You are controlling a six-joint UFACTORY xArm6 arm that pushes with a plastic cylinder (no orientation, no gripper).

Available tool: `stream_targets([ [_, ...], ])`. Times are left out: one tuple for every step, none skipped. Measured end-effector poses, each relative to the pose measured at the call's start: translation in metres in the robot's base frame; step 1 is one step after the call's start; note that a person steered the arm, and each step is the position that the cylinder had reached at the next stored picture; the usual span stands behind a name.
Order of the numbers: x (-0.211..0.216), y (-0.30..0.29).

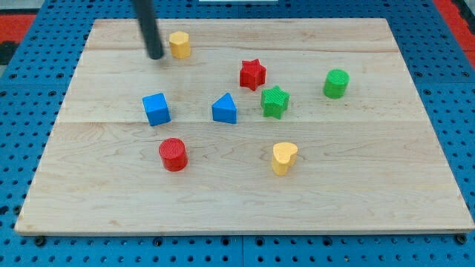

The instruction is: Move the yellow hexagon to the top center of the board

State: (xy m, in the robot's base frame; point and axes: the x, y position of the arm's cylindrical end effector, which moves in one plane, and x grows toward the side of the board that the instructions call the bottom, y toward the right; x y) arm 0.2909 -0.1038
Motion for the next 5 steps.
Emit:
stream_targets([
  [-0.006, -0.023],
  [-0.017, -0.057],
  [-0.037, 0.006],
  [-0.041, 0.087],
  [-0.046, 0.029],
])
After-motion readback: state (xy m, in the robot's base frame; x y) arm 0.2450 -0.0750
